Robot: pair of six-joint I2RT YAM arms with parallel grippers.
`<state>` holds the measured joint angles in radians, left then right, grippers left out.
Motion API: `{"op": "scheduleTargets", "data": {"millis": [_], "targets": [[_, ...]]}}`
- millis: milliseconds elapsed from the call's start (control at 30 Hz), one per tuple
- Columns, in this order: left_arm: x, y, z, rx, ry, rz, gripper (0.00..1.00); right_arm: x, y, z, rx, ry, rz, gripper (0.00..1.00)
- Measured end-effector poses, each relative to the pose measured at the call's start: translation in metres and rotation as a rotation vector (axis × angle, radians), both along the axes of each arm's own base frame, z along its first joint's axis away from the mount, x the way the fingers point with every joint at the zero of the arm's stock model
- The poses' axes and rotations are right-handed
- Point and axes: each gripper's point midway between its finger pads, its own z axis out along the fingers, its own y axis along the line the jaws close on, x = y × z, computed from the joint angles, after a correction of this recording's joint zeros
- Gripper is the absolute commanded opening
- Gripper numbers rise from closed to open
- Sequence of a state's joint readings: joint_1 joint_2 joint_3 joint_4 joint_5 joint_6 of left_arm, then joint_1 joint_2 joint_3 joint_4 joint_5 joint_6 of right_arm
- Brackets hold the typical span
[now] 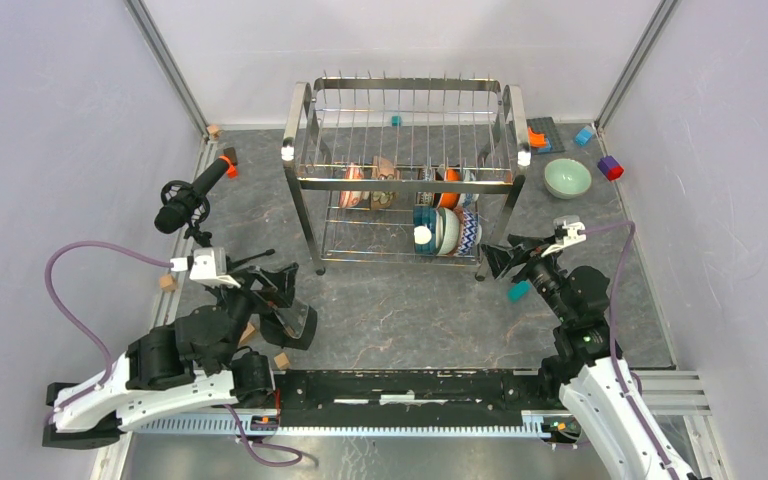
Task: Unload the bowls from the dish rack
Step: Adjust the dish rack at the center of the board.
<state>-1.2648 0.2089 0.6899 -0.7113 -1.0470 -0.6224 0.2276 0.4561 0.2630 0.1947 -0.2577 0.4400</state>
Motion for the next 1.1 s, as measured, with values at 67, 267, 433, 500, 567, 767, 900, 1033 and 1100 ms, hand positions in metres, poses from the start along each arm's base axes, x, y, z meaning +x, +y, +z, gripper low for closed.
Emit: {"op": "scheduleTargets", "data": {"millis": [67,267,433,500,567,767,900,1033,1100], "targets": [[0.000,0.002,0.002,0.008,-0.005,0.006,1.00,0.000,0.000,0.000,0.001,0.000,0.000,0.79],[0.001,0.009,0.008,0.031,-0.021,0.026,0.99,0.000,0.001,0.005,0.012,-0.017,0.005,0.77],[0.005,0.011,0.012,0.065,-0.045,0.053,0.99,0.002,0.002,0.011,0.033,-0.030,0.004,0.77],[0.008,0.005,0.011,0.089,-0.056,0.056,0.99,0.003,0.002,0.012,0.042,-0.033,0.000,0.77],[0.012,-0.003,0.012,0.122,-0.065,0.056,1.00,0.005,0.001,0.014,0.051,-0.037,-0.011,0.77],[0.027,-0.032,0.020,0.220,-0.103,0.077,0.99,0.014,-0.004,0.006,0.054,-0.001,-0.052,0.78],[0.034,-0.039,0.027,0.215,-0.145,0.099,0.96,0.019,-0.004,0.002,0.056,0.025,-0.062,0.78],[0.051,-0.038,0.031,0.241,-0.138,0.155,0.96,0.023,-0.003,0.002,0.059,0.039,-0.066,0.78],[0.063,-0.037,0.027,0.262,-0.111,0.178,0.97,0.024,-0.002,0.002,0.059,0.042,-0.064,0.78]]}}
